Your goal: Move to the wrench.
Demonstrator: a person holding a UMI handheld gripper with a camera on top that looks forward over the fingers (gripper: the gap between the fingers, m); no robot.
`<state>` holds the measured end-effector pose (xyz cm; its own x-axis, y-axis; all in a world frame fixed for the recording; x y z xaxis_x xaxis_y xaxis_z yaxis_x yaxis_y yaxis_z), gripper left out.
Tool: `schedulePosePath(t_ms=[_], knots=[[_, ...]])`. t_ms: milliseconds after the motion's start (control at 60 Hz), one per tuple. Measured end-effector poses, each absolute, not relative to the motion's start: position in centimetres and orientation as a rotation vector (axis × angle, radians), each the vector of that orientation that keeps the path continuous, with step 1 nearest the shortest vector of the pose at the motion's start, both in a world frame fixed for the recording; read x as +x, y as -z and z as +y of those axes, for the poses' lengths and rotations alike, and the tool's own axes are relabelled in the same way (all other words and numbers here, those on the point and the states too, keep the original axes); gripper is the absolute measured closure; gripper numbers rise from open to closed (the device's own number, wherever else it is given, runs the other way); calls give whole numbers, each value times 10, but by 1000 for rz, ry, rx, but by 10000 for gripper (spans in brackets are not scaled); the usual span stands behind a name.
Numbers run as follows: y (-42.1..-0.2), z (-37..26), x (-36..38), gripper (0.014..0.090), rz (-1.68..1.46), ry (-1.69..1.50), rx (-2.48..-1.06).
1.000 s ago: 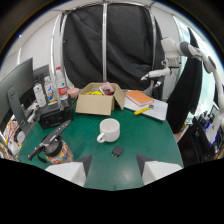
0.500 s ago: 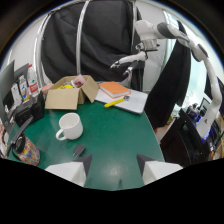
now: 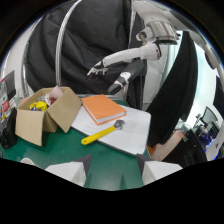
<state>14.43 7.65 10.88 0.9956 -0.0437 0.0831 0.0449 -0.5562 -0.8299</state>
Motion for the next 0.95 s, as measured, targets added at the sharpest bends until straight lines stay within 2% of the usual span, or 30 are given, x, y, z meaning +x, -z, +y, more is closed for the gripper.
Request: schedulePosePath(t_ms=[300, 950], knots=[[-85, 122, 132, 193, -33, 74, -2152], [-64, 139, 129, 190, -61, 45, -2184]])
